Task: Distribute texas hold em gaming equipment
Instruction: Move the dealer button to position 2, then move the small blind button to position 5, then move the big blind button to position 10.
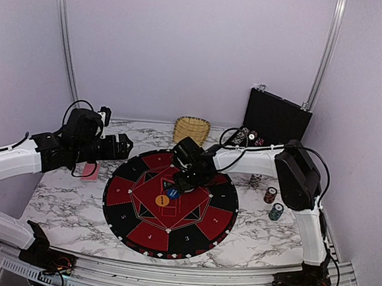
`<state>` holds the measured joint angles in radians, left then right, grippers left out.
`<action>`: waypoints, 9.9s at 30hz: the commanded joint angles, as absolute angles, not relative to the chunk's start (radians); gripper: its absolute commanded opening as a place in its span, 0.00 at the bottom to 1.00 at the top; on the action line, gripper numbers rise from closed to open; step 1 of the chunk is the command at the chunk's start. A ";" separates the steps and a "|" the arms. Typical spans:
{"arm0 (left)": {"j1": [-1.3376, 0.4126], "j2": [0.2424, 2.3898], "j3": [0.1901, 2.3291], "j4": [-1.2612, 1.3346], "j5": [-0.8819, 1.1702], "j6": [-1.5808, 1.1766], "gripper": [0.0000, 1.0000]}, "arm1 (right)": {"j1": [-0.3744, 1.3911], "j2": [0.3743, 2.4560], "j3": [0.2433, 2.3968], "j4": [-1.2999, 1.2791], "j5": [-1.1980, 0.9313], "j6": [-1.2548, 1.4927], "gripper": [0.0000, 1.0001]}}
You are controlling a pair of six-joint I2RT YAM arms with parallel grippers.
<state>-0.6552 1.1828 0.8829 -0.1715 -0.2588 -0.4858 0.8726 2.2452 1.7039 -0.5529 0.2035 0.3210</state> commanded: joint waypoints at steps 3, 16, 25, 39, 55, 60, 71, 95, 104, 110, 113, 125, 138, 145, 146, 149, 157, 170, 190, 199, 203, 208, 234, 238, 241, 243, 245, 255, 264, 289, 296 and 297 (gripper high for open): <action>-0.649 1.201 0.909 -0.195 -0.241 -0.471 0.99 | 0.856 2.249 1.666 -0.551 0.219 0.341 0.70; -0.647 1.218 0.916 -0.195 -0.235 -0.479 0.99 | 0.857 2.128 1.465 -0.485 0.231 0.346 0.55; -0.646 1.229 0.911 -0.190 -0.231 -0.483 0.99 | 0.957 2.000 1.277 -0.457 0.199 0.386 0.51; -0.643 1.233 0.903 -0.188 -0.226 -0.485 0.99 | 1.089 1.967 1.219 -0.470 0.171 0.464 0.51; -0.639 1.254 0.909 -0.187 -0.217 -0.489 0.99 | 1.126 1.943 1.172 -0.477 0.172 0.509 0.52; -0.638 1.255 0.910 -0.187 -0.208 -0.490 0.99 | 1.126 1.941 1.177 -0.480 0.193 0.502 0.57; -0.637 1.256 0.908 -0.188 -0.196 -0.494 0.99 | 1.124 1.947 1.190 -0.482 0.199 0.490 0.57; -0.628 1.289 0.932 -0.192 -0.136 -0.479 0.99 | 1.038 1.929 1.271 -0.470 0.181 0.427 0.84; -0.623 1.296 0.927 -0.251 -0.081 -0.479 0.99 | 0.981 1.984 1.380 -0.471 0.178 0.355 0.71; -0.639 1.314 0.903 -0.276 -0.056 -0.499 0.99 | 0.954 1.994 1.402 -0.436 0.134 0.324 0.69; -0.641 1.316 0.899 -0.279 -0.061 -0.509 0.99 | 0.954 2.029 1.439 -0.449 0.123 0.317 0.64; -0.641 1.324 0.919 -0.279 -0.084 -0.502 0.99 | 0.956 2.138 1.540 -0.458 0.113 0.257 0.54; -0.632 1.302 0.913 -0.285 -0.104 -0.493 0.99 | 0.964 2.252 1.660 -0.467 0.079 0.204 0.52; -0.627 1.299 0.911 -0.285 -0.105 -0.488 0.99 | 0.965 2.272 1.686 -0.472 0.074 0.202 0.50; -0.627 1.300 0.910 -0.284 -0.106 -0.488 0.99 | 0.965 2.273 1.686 -0.472 0.075 0.201 0.50; -0.627 1.299 0.910 -0.284 -0.104 -0.486 0.99 | 0.966 2.280 1.687 -0.466 0.081 0.198 0.51; -0.625 1.294 0.907 -0.284 -0.106 -0.485 0.99 | 0.980 2.315 1.743 -0.482 0.074 0.191 0.50; -0.620 1.278 0.888 -0.284 -0.111 -0.485 0.99 | 1.060 2.382 1.866 -0.545 0.074 0.186 0.46; -0.607 1.256 0.871 -0.284 -0.115 -0.486 0.99 | 1.183 2.335 1.813 -0.584 0.033 0.227 0.47; -0.604 1.259 0.873 -0.284 -0.114 -0.488 0.99 | 1.192 2.325 1.797 -0.591 0.029 0.224 0.55; -0.603 1.254 0.873 -0.284 -0.114 -0.486 0.99 | 1.192 2.328 1.815 -0.593 0.037 0.217 0.63; -0.600 1.247 0.873 -0.284 -0.117 -0.482 0.99 | 1.190 2.320 1.856 -0.608 0.051 0.216 0.66; -0.589 1.242 0.881 -0.285 -0.105 -0.486 0.99 | 1.094 2.164 1.664 -0.575 0.106 0.236 0.62; -0.589 1.245 0.884 -0.286 -0.103 -0.485 0.99 | 1.094 2.183 1.663 -0.564 0.107 0.233 0.62; -0.589 1.247 0.887 -0.286 -0.103 -0.485 0.99 | 1.095 2.195 1.670 -0.562 0.111 0.232 0.62; -0.589 1.250 0.889 -0.287 -0.102 -0.485 0.99 | 1.094 2.204 1.672 -0.560 0.116 0.232 0.62; -0.589 1.249 0.888 -0.288 -0.101 -0.485 0.99 | 1.097 2.215 1.675 -0.558 0.117 0.230 0.63; -0.588 1.254 0.890 -0.287 -0.101 -0.485 0.99 | 1.120 2.268 1.713 -0.575 0.153 0.239 0.62; -0.588 1.246 0.885 -0.289 -0.102 -0.486 0.99 | 1.089 2.259 1.684 -0.573 0.181 0.273 0.53; -0.583 1.252 0.887 -0.292 -0.105 -0.488 0.99 | 0.855 2.258 1.601 -0.513 0.236 0.258 0.50; -0.581 1.268 0.899 -0.292 -0.099 -0.486 0.99 | 0.792 2.267 1.614 -0.501 0.223 0.242 0.51; -0.580 1.271 0.901 -0.292 -0.098 -0.484 0.99 | 0.788 2.270 1.619 -0.503 0.227 0.241 0.51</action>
